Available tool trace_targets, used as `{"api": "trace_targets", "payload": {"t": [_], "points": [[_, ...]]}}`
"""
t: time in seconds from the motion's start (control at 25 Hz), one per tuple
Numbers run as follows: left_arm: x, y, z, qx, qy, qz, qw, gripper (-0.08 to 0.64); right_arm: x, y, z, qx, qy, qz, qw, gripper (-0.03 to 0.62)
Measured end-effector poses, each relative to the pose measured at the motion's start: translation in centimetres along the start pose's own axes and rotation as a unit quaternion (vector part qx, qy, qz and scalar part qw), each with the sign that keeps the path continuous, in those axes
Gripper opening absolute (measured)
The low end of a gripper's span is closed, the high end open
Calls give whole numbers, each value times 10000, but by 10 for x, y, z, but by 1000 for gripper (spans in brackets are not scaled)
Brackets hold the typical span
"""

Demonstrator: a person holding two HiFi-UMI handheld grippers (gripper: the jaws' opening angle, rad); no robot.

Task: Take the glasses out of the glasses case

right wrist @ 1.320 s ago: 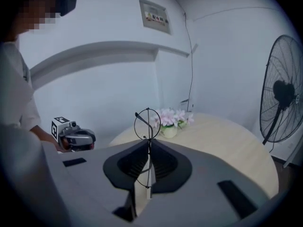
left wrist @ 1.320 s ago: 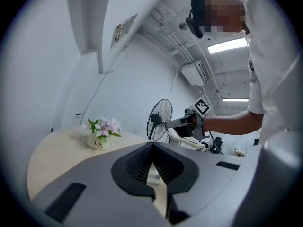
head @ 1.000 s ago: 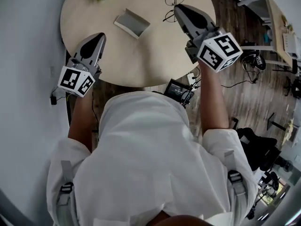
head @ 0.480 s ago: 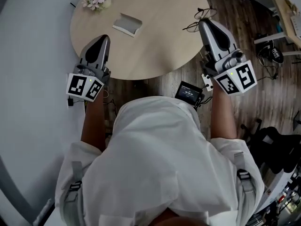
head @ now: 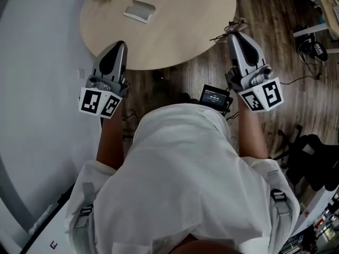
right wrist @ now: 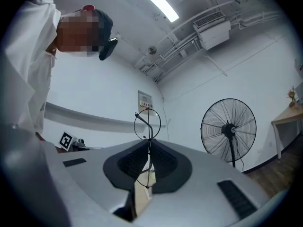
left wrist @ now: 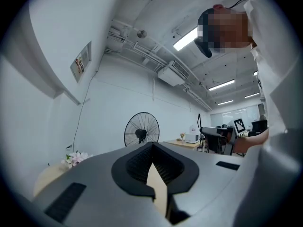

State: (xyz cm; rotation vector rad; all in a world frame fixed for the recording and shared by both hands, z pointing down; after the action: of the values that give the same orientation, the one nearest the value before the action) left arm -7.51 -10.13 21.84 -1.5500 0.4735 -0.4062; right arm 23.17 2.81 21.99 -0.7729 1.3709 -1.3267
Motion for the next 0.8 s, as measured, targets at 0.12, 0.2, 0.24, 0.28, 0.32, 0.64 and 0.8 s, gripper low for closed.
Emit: {"api": "trace_targets", "payload": {"t": [0.12,0.2,0.24,0.28,0.32,0.64,0.8], "points": [[-9,-14,13,-128,102,-83,9998,12,-8,-21,-12,-3,140,-212,9997,32],[-20,-26,19,-188,163,-112,9996,12,-11,-40,-20,-45,200,-352,9992,32],[-25,-31,22,-202,181,-132,9995,12,-12,-48,-23,-44,216,-418,9989,32],[-28,-34,25,-211,200,-164,9994,12,-13,-54,-23,-34,226,-479,9986,32],[-29,-36,28,-221,225,-203,9993,12,-13,-58,-21,-22,230,-533,9983,32],[-48,-54,28,-474,493,-414,9968,12,-16,-69,-22,34,242,-683,9974,32],[-32,-66,34,-518,473,-311,9971,12,-17,-74,-21,-32,265,-782,9966,32]]}}
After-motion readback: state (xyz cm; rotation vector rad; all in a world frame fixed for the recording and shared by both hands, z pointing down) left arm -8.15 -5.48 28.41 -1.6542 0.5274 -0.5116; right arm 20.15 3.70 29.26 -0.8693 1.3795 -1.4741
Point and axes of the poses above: the fingertips, and each gripper's own axes: x forward along the fingers, z to its right, y out of its top, the point moved 5 cm from there along -x, backward along the fingers
